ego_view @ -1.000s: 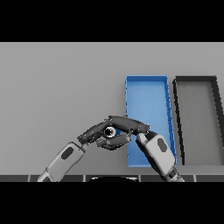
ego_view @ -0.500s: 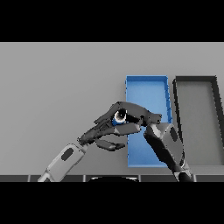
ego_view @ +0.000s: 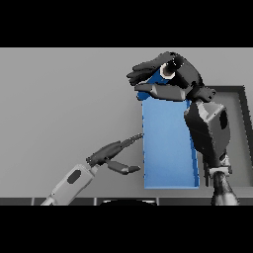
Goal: Pick up the blue pipe and place it into the blue bin.
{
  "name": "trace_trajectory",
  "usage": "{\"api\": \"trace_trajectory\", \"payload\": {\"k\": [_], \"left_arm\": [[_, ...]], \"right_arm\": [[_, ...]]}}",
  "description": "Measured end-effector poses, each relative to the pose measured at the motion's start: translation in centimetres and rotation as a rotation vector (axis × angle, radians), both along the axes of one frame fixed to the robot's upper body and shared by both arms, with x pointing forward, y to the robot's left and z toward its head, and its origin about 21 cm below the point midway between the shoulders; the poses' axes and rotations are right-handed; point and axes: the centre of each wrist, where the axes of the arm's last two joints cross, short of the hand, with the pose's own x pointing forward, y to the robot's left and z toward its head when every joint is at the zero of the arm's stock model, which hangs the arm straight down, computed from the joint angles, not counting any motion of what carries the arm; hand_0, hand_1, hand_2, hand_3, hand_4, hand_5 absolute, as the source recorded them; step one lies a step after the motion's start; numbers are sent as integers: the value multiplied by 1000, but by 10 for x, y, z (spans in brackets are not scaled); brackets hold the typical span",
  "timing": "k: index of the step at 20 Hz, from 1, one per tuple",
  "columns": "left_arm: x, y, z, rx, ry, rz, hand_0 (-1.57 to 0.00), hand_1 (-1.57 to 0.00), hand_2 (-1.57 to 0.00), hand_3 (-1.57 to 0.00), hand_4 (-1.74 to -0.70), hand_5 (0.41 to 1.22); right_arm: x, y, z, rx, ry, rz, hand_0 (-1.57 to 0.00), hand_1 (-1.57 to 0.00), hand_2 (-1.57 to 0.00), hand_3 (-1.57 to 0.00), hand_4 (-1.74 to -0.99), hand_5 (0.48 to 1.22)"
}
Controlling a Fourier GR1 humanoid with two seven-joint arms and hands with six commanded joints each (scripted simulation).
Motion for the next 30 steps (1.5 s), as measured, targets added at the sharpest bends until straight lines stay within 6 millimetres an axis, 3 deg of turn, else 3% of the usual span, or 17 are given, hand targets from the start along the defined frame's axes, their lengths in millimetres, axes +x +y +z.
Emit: {"api": "trace_trajectory", "payload": {"k": [3,6,15,19,20,21,23,25,26,30], "left_arm": [[2,3,-2,2,15,21,1,1,1,1,-910,487],[6,5,1,11,18,33,1,1,1,1,-898,489],[2,4,-2,6,21,27,1,1,1,1,-881,463],[4,1,-2,11,28,31,1,1,1,1,-884,460],[4,3,-1,1,21,28,1,1,1,1,-885,457],[5,1,-2,6,21,28,1,1,1,1,-886,455],[6,4,-2,8,20,33,1,1,1,1,-885,454],[3,0,-1,-1,20,23,1,1,1,1,-886,454],[3,2,-3,9,30,31,1,1,1,1,-888,453],[5,-1,2,4,28,31,1,1,1,1,-895,453]], "right_arm": [[28,-32,-13,-57,87,-174,-1571,-1571,-1571,-1571,-1738,1129],[43,-59,-52,-80,233,-285,-1571,-1571,-1571,-1571,-1740,1117],[32,-91,-167,-229,608,-471,-1571,-1571,-1571,-1571,-1741,1122],[21,-95,-205,-344,754,-476,-1571,-1571,-1571,-1571,-1591,1114],[16,-96,-219,-381,792,-476,-1571,-1571,-1571,-1330,-1599,1110],[14,-96,-227,-413,834,-482,-1563,-1459,-1393,-1122,-1547,1133],[15,-95,-235,-461,931,-494,-1045,-933,-891,-718,-1455,1164],[15,-93,-244,-512,1024,-499,-668,-597,-570,-459,-1338,1157],[16,-92,-245,-523,1051,-494,-534,-477,-456,-367,-1285,1141],[15,-87,-250,-742,964,-450,-218,-195,-186,-150,-1165,924]]}}
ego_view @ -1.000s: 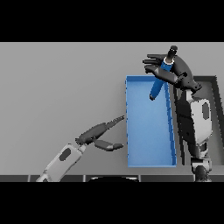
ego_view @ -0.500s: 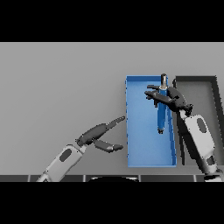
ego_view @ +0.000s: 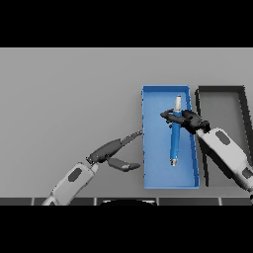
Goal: Pick up the blue pipe and place it into the blue bin.
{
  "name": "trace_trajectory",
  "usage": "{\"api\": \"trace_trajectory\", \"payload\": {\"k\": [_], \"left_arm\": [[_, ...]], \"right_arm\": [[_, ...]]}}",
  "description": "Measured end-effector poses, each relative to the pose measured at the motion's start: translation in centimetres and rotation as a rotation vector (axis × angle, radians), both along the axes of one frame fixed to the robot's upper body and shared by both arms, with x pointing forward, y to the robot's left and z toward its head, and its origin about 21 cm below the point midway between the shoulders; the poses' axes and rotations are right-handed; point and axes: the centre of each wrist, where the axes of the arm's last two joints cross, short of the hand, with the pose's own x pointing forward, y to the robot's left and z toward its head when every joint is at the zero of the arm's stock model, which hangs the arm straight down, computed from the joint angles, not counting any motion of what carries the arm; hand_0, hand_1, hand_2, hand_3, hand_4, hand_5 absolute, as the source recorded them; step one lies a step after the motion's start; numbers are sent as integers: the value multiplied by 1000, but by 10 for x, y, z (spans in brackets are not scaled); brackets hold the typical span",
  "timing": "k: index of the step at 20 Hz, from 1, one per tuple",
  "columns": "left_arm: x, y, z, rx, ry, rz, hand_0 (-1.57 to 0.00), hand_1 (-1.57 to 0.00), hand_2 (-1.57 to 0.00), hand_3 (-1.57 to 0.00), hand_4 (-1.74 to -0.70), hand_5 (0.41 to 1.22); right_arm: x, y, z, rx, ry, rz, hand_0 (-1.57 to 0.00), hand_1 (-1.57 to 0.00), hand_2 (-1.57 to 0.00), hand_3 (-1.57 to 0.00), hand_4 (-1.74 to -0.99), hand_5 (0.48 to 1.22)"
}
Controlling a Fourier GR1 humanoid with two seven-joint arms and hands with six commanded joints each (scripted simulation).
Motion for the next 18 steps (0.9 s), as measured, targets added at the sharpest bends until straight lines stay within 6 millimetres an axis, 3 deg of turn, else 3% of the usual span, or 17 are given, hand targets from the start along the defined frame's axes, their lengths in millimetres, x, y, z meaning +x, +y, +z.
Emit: {"api": "trace_trajectory", "payload": {"k": [3,7,13,18], "left_arm": [[-2,4,-1,-7,-5,-7,1,1,1,1,-899,450],[-5,3,-5,-9,-5,-3,1,1,1,1,-912,458],[-2,-1,-3,-9,12,-4,1,1,1,1,-922,466],[8,8,3,-14,12,7,1,1,1,1,-920,468]], "right_arm": [[-3,3,-5,-101,-41,63,-111,-99,-95,-76,-1125,821],[0,1,-11,-124,-69,39,-45,-40,-38,-31,-1124,717],[2,-2,-13,-108,-83,32,-11,-10,-9,-7,-1132,675],[0,0,-12,-95,-90,58,-9,-8,-7,-6,-1129,677]]}}
